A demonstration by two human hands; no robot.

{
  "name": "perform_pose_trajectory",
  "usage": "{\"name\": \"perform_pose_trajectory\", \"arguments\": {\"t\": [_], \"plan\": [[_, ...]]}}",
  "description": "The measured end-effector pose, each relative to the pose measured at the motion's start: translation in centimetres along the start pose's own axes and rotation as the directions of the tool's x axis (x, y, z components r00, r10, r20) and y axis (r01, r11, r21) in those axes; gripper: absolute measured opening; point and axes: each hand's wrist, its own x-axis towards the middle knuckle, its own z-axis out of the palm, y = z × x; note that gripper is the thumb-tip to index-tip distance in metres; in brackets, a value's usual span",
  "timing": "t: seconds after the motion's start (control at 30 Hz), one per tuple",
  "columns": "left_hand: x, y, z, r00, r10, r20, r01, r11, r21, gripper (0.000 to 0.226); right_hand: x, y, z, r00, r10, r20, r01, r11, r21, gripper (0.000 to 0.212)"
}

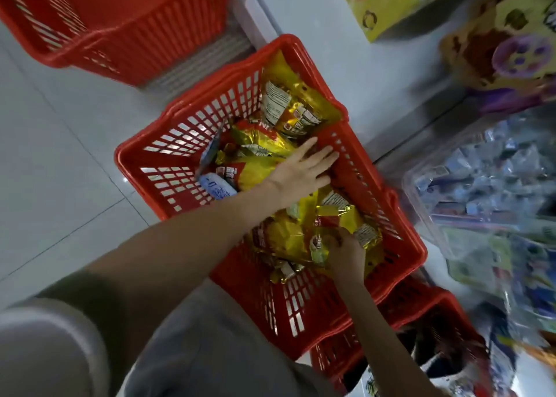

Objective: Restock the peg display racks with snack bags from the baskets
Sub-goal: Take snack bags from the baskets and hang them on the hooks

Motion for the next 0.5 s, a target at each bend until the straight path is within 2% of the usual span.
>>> {"name": "perform_pose_trajectory", "arguments": {"t": [0.03,0.17,0.27,0.37,0.43,0.5], "plan": [[0.2,-0.5,-0.8,0.998,0.050,0.028,-0.051,0.998,0.035,0.049,-0.4,0.1,-0.5,1.000,0.002,-0.008,-0.002,1.000,-0.008,0.009],[-2.9,-1.0,-3.8,0.992,0.096,0.087,-0.088,0.992,-0.091,0.041,-4.4,-1.0,-4.2,0.997,-0.061,-0.043,0.061,0.998,0.003,0.008],[-7.7,-2.1,-7.6,0.996,0.073,-0.042,-0.077,0.994,-0.081,0.032,-8.1,-3.4,-8.1,0.982,-0.183,0.035,0.185,0.981,-0.056,0.015],[-12.6,-4.2,-14.1,0.971,0.014,-0.238,-0.037,0.995,-0.094,0.032,-12.6,-7.2,-12.8,0.940,-0.329,0.086,0.339,0.927,-0.159,0.028],[-15.9,-5.7,-18.9,0.937,-0.040,-0.346,-0.028,0.982,-0.189,0.022,-15.9,-10.8,-16.5,0.922,-0.378,0.085,0.388,0.902,-0.191,0.037],[-18.9,-7.3,-23.8,0.900,-0.117,-0.421,-0.025,0.948,-0.317,0.010,-19.3,-14.6,-20.5,0.900,-0.433,0.056,0.435,0.881,-0.186,0.031]]}}
